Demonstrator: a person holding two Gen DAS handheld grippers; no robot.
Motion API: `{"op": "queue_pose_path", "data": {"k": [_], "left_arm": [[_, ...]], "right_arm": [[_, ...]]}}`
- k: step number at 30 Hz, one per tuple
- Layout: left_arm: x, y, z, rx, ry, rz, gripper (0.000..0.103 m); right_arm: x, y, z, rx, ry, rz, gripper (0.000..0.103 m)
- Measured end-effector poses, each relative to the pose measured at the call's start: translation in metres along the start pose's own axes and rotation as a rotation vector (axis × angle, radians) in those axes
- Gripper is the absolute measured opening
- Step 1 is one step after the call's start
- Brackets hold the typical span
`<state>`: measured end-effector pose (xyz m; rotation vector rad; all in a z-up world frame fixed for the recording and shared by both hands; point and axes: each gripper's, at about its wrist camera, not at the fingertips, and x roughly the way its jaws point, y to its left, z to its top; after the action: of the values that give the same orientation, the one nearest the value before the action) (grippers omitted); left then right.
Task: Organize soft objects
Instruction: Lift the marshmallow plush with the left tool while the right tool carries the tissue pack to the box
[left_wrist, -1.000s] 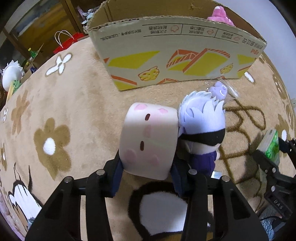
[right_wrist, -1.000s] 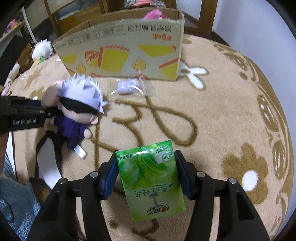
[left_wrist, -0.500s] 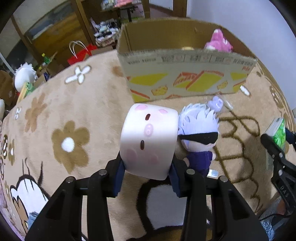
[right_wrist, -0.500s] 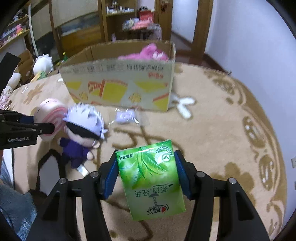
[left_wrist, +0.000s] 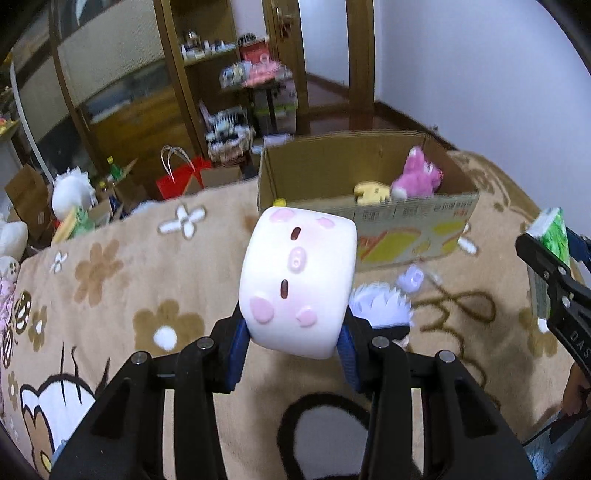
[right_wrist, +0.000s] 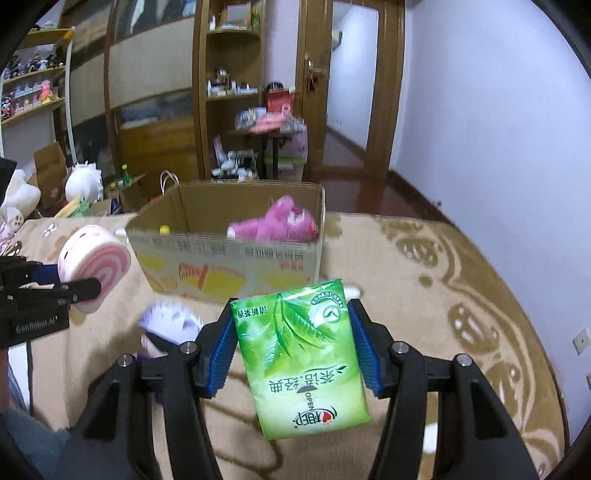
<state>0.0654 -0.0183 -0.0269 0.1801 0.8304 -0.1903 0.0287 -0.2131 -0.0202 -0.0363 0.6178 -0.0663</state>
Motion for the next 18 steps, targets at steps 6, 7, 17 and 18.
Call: {"op": "queue_pose_path", "data": {"k": [6,7,17,18], "left_arm": [[-0.012,0.004,0.01,-0.027,-0.103,0.007,0.04],[-0.014,0.005,0.012,-0.03,-0.124,0.014,0.041],[-0.017,0.001,0.034,-0.034,-0.273,0.074,0.041],[-0.015,0.001,0.037,-0.032,-0.282,0.079,0.041]], "right_arm": [[-0.001,0.0,0.022,-0.021,-0.066,-0.018,0.06],[-0.001,-0.001,0.026,-0.023,-0.076,-0.022,0.06],[0.008,-0.004,0.059,-0.044,-0.158,-0.031,0.06],[0.008,-0.004,0.061,-0.047,-0.162,-0.031,0.06]]}}
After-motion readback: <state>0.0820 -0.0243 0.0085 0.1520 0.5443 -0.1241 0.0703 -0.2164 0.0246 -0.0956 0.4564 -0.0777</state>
